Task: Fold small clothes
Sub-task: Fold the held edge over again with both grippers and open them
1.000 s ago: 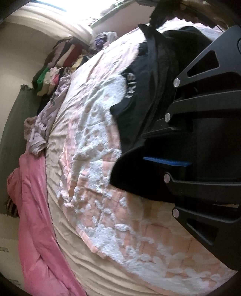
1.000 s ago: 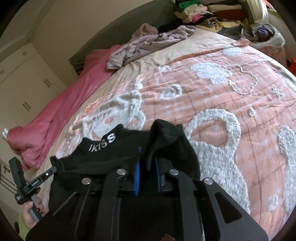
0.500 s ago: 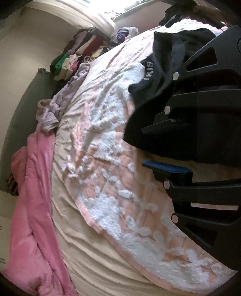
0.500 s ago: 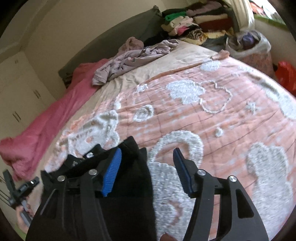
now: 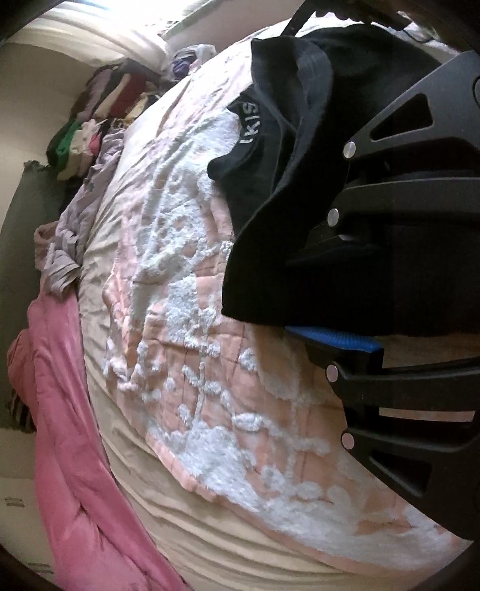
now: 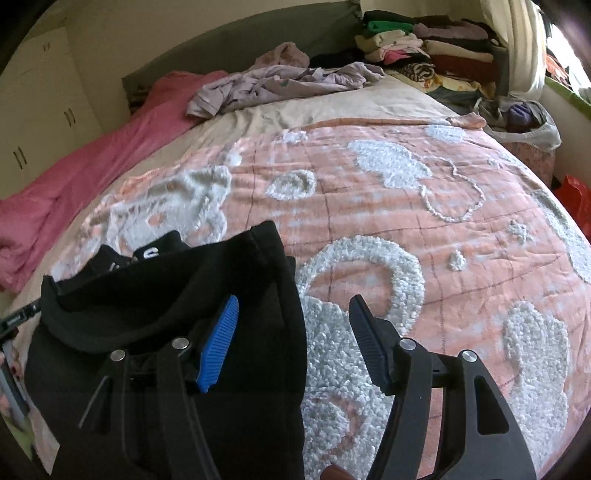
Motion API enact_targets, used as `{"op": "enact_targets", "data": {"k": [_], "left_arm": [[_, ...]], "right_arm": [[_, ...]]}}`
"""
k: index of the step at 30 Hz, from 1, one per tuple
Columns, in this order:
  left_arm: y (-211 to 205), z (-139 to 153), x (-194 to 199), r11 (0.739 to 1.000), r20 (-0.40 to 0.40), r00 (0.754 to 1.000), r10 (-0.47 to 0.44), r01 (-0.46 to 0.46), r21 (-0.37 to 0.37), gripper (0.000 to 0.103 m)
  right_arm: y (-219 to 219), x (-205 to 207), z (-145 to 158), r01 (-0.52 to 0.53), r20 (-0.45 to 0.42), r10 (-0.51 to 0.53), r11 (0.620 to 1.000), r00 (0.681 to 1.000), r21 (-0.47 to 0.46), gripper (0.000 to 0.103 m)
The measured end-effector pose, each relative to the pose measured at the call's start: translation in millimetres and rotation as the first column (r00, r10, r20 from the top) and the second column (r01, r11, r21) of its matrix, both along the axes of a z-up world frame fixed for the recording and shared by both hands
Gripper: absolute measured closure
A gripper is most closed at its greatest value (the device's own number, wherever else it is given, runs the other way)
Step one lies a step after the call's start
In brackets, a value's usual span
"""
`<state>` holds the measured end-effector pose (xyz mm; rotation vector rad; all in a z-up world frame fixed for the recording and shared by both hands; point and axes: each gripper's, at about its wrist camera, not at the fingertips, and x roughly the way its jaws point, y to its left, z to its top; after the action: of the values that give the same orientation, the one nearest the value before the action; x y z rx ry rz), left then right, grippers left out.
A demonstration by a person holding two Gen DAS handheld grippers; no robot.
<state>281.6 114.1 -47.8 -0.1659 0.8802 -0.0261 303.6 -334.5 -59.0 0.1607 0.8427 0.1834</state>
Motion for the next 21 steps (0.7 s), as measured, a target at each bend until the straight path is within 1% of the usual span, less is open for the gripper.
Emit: {"op": "enact_targets", "data": {"k": [1, 2, 3, 4, 5, 7, 9, 11, 12, 15, 17, 19, 21], "left_arm": [[0.0, -1.3, 0.7, 1.000, -0.001, 1.000, -0.001, 0.001, 0.001, 0.079], [-0.5, -2.2, 0.8, 1.000, -0.001, 1.000, -0.001, 0.001, 0.003, 0.079], [-0.9, -2.0, 0.0, 1.000, 0.003, 1.000, 0.002, -0.002, 0.005, 0.083], [-1.8, -0.7, -2.3, 1.000, 0.011, 1.000, -0.001, 0.001, 0.005, 0.090], [-3.4, 0.9, -5.1, 1.000, 0.019, 1.000, -0.004, 0.004, 0.013, 0.094], [-7.3, 5.5, -10.5, 0.999, 0.043, 0.999, -0.014, 0.012, 0.033, 0.098], [-9.1, 11.8, -18.2, 0.999, 0.076, 0.997, -0.022, 0.018, 0.052, 0.099], [-7.6, 20.6, -24.0, 0.998, 0.115, 0.993, -0.023, 0.017, 0.054, 0.099], [-3.3, 28.9, -29.7, 0.999, 0.154, 0.988, -0.016, 0.010, 0.041, 0.100], [7.6, 46.9, -36.1, 1.000, 0.210, 0.978, 0.003, -0.001, -0.010, 0.100], [13.0, 54.1, -34.2, 1.000, 0.222, 0.975, 0.020, -0.015, -0.027, 0.100], [16.9, 54.5, -27.8, 0.999, 0.215, 0.976, 0.034, -0.024, -0.048, 0.100], [19.6, 44.6, -16.5, 0.998, 0.169, 0.985, 0.043, -0.035, -0.049, 0.100]], "right_arm": [[0.1, 0.4, -1.9, -0.006, -0.001, 0.006, 1.000, 1.000, 0.004, 0.048], [0.5, 0.3, -2.8, -0.012, -0.002, 0.012, 1.000, 1.000, 0.011, 0.061], [1.1, 1.1, -4.1, -0.025, -0.005, 0.025, 0.999, 1.000, 0.026, 0.066], [2.3, 0.7, -3.8, -0.037, 0.001, 0.037, 0.999, 0.999, 0.033, 0.075], [4.0, -0.1, -2.6, -0.045, 0.008, 0.045, 0.999, 0.999, 0.030, 0.084], [8.0, -2.0, 1.6, -0.052, 0.023, 0.052, 0.999, 0.998, 0.011, 0.091], [8.3, -3.7, 6.4, -0.057, 0.035, 0.056, 0.998, 0.998, 0.009, 0.094], [4.7, -5.6, 12.6, -0.050, 0.053, 0.048, 0.998, 0.997, 0.030, 0.096], [2.0, -6.8, 15.9, -0.044, 0.064, 0.041, 0.998, 0.997, 0.047, 0.096], [-7.4, -9.8, 24.7, -0.028, 0.096, 0.018, 0.994, 0.995, 0.109, 0.096], [-14.9, -10.8, 28.9, -0.011, 0.116, -0.008, 0.987, 0.993, 0.161, 0.096], [-20.8, -9.3, 27.8, 0.006, 0.115, -0.029, 0.981, 0.993, 0.194, 0.096], [-21.4, -5.4, 20.8, 0.034, 0.082, -0.049, 0.985, 0.995, 0.172, 0.096]]}}
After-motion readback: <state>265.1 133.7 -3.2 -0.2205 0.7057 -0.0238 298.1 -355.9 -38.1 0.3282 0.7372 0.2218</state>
